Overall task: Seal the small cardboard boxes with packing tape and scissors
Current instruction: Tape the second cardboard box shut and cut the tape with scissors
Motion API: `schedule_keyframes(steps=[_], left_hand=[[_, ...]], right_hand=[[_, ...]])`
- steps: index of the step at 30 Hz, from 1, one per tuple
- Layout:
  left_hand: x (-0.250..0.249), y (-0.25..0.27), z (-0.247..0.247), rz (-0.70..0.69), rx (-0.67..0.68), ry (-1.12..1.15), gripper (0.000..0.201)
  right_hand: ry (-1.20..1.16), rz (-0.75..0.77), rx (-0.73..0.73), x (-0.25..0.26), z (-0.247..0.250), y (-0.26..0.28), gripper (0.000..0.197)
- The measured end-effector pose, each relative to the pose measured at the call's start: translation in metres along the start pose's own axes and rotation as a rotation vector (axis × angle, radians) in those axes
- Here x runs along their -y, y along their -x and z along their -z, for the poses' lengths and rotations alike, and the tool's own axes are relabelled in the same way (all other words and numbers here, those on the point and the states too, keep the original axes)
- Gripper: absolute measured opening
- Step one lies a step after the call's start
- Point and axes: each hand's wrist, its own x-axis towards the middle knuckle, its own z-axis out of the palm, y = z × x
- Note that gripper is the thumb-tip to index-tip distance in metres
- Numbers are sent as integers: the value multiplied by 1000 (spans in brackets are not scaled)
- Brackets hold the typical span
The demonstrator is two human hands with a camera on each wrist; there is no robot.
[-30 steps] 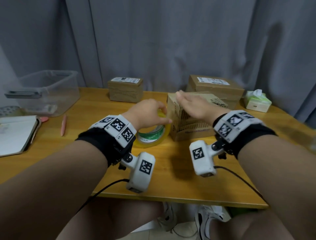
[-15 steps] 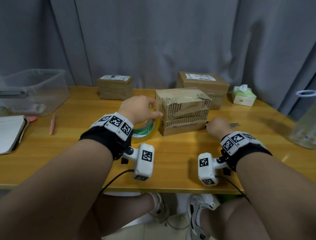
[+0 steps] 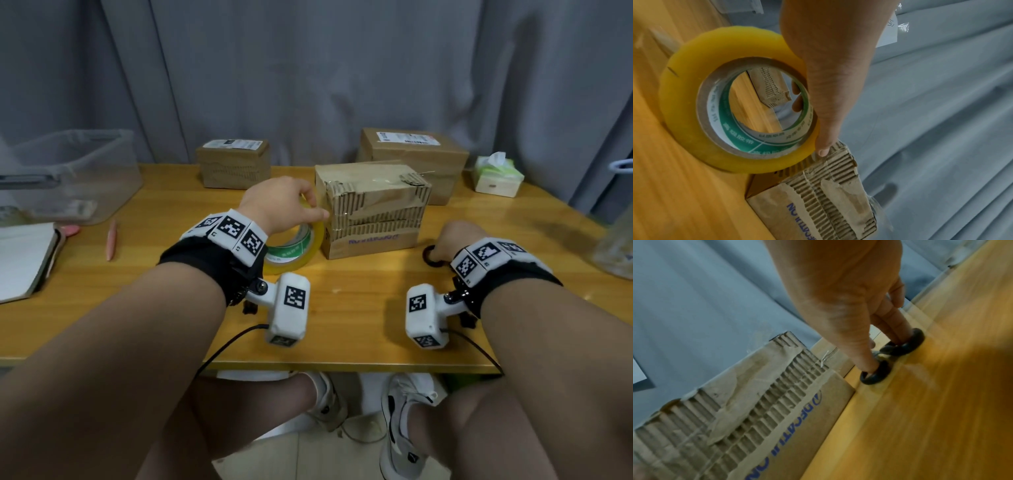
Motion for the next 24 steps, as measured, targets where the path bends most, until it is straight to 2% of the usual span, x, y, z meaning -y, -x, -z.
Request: schedule_keyframes(steps=[2, 4, 6, 7, 8, 10, 11, 13, 16, 18, 20, 22, 24], left_hand=[[-2, 0, 1, 4, 8, -3, 33], [-2, 1, 0, 14, 15, -2, 32], [0, 2, -1, 27, 21, 10, 32], [1, 3, -1, 31, 29, 18, 33], [1, 2, 1, 34, 46, 34, 32], [-1, 1, 9, 42, 91, 108, 30], [-2, 1, 13, 49, 111, 149, 29], [-3, -1, 21, 41, 133, 177, 25], [1, -4, 24, 42, 140, 196, 19], [8, -6, 23, 48, 126, 238, 16], [15, -6, 23, 51, 95, 290, 14], [22, -5, 23, 60, 66, 341, 14], [26, -4, 23, 73, 36, 368, 16]], right_hand=[[8, 26, -3, -1, 5, 8, 21], [-139, -6, -49, -7, 5, 12, 27], [-485, -98, -177, -14, 9, 15, 18], [-689, -119, -289, -17, 12, 17, 17], [-877, -111, -404, -18, 17, 17, 28], [-1112, 60, -544, -10, 34, 25, 46], [-1136, 195, -546, 0, 42, 29, 45], [-1021, 432, -482, 27, 57, 38, 35], [-694, 594, -441, 74, 70, 55, 22], [-434, 625, -510, 100, 70, 68, 24], [-238, 627, -560, 118, 63, 80, 33], [-121, 597, -577, 127, 55, 85, 45], [-73, 545, -542, 130, 47, 82, 47]])
